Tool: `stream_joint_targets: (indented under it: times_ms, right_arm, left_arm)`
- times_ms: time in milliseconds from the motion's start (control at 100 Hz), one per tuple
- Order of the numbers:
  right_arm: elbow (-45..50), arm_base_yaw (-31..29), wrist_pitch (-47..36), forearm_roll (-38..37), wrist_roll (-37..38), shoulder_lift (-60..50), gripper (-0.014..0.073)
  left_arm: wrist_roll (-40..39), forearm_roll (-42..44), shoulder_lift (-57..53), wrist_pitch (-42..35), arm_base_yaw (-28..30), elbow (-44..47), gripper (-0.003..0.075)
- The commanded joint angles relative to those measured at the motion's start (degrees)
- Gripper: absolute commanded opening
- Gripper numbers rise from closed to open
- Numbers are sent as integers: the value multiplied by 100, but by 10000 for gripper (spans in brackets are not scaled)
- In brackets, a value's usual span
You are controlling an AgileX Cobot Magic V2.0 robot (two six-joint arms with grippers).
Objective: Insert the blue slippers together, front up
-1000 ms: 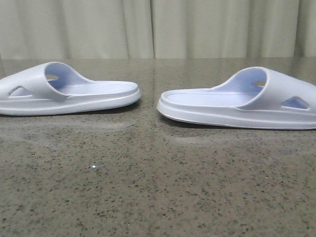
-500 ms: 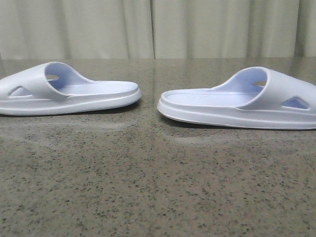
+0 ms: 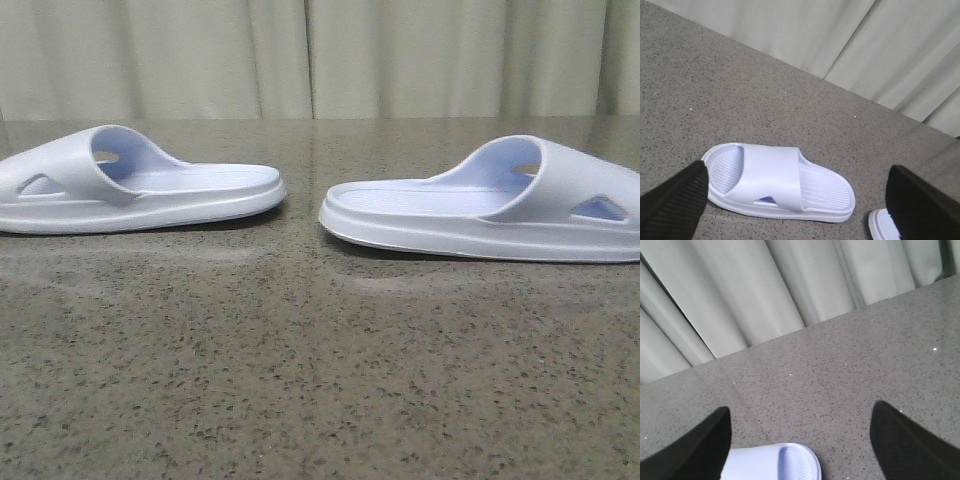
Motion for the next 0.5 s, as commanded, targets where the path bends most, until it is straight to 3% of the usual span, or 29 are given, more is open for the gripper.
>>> stream_joint_targets:
  times_ms: [0,130,490]
  right_arm:
    - [-206,-45,-465,-34,11,86,519]
    - [-206,-45,-465,-34,11,86,519]
    - [-206,-45,-465,-34,11,86,519]
  left_arm:
    - [-166,-71,65,-422,7,-55,646]
    - [-792,-123,333,-434,7,242,646]
    - [-957,-998,1445,-1010,7,344,646]
